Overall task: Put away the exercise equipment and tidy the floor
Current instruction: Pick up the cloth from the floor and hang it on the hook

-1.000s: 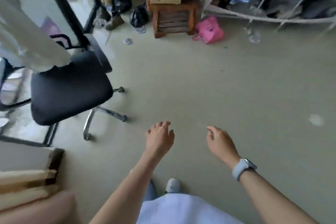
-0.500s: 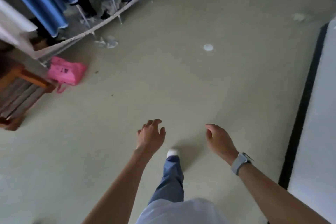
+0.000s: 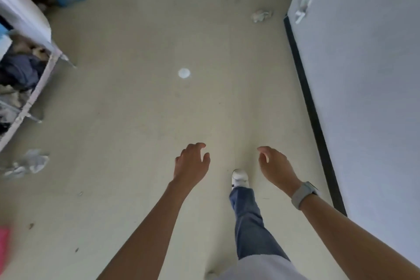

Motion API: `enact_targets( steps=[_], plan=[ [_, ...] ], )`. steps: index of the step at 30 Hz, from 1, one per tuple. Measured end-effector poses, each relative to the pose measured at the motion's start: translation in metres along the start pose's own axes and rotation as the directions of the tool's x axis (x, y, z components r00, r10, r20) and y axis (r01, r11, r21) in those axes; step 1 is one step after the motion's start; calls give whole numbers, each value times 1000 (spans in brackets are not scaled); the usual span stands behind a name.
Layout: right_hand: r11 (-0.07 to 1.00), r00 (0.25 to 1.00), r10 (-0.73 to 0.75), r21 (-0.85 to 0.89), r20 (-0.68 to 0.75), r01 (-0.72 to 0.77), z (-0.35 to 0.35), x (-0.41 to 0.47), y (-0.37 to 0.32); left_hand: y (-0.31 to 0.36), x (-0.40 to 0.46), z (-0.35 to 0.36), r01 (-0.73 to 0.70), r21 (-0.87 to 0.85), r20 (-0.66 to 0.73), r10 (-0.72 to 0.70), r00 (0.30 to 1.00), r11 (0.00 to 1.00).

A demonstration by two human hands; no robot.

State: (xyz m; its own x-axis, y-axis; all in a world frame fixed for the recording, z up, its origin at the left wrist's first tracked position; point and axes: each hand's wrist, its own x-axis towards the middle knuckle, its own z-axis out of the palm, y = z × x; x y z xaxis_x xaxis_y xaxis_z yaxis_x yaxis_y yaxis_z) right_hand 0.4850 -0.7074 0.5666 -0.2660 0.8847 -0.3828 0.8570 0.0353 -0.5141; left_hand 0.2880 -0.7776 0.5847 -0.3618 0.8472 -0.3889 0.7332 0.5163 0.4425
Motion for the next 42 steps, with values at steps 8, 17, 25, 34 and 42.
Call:
enact_targets(
  steps=[8, 17, 25, 34, 42],
  plan=[
    [990, 991, 133, 52, -14, -133, -85, 218, -1, 112, 224, -47, -33, -32, 66, 35, 997, 999],
    [977, 977, 208, 36, 37, -209, -136, 422, -50, 148, 437, -110, -8, -64, 111, 15, 994, 998],
    [955, 954, 291, 80, -79, -285, -193, 664, -144, 155, 690, -206, -55, -37, 118, 59, 991, 998],
    [921, 918, 364, 207, -159, -330, -282, 869, -212, 227, 939, -298, -114, -43, 148, 120, 982, 993],
    [875, 896, 437, 270, -78, -403, -330, 1099, -232, 323, 1171, -327, -165, -17, 241, 164, 957, 986]
  ],
)
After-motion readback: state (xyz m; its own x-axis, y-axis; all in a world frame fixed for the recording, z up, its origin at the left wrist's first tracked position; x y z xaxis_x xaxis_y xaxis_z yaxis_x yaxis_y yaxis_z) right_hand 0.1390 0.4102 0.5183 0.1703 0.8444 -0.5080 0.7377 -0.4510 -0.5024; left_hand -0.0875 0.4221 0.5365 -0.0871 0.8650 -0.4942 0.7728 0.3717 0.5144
